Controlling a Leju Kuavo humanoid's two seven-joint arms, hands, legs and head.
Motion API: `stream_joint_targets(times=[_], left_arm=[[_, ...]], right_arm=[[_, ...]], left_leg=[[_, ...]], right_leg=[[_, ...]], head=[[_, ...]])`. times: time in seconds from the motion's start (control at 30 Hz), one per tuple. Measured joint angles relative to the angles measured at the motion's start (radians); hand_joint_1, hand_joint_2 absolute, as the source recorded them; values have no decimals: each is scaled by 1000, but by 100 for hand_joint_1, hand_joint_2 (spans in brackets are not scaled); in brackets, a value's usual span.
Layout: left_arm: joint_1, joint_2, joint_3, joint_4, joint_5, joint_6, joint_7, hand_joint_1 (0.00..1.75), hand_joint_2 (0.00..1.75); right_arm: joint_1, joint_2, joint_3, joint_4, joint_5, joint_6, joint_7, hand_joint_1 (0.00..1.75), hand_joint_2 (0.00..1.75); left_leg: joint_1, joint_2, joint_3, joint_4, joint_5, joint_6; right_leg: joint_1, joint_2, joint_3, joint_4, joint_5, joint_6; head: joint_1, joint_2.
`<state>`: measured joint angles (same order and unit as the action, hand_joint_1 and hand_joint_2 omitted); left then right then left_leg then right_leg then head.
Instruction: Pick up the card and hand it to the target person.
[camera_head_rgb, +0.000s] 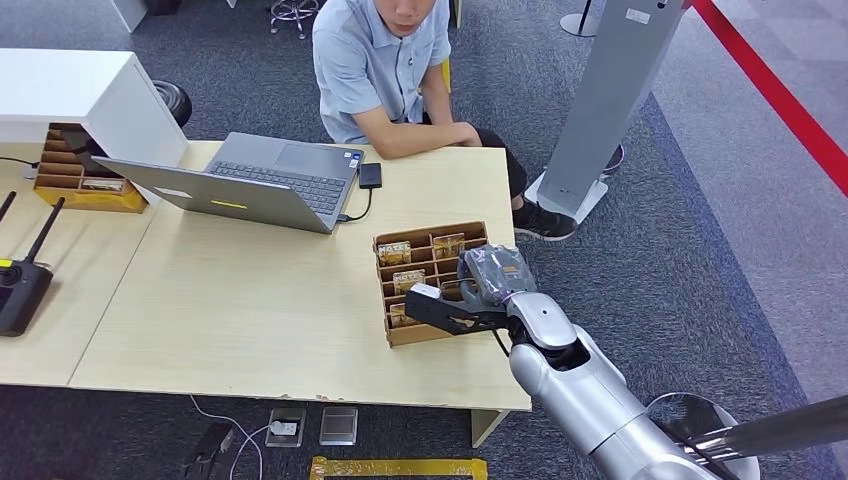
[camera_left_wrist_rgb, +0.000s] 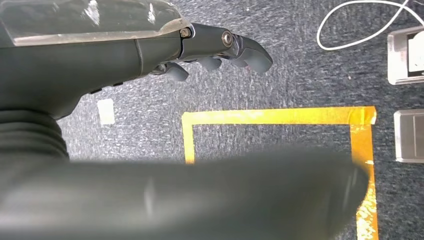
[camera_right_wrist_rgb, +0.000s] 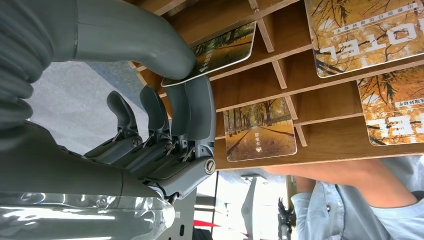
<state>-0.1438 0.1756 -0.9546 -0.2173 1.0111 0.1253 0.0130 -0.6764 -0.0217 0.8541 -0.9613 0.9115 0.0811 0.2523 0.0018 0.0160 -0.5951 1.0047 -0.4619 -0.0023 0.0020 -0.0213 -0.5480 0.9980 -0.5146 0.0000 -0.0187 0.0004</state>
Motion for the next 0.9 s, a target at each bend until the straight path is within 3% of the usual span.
stream_joint_targets(times=[0.43,0.9], left_arm=[[3,1,4,0,-2,4,1,0,175],[32,4,25,0,20,16,-19,0,175]], right_arm=[[0,-13,-13,-43,-62,5,6,133,175],[-22,-109,-120,-302,-184,61,77,133,175]], left_leg=[[0,0,0,0,0,0],[0,0,0,0,0,0]], right_leg=[[0,0,0,0,0,0],[0,0,0,0,0,0]], head=[[0,0],[0,0]])
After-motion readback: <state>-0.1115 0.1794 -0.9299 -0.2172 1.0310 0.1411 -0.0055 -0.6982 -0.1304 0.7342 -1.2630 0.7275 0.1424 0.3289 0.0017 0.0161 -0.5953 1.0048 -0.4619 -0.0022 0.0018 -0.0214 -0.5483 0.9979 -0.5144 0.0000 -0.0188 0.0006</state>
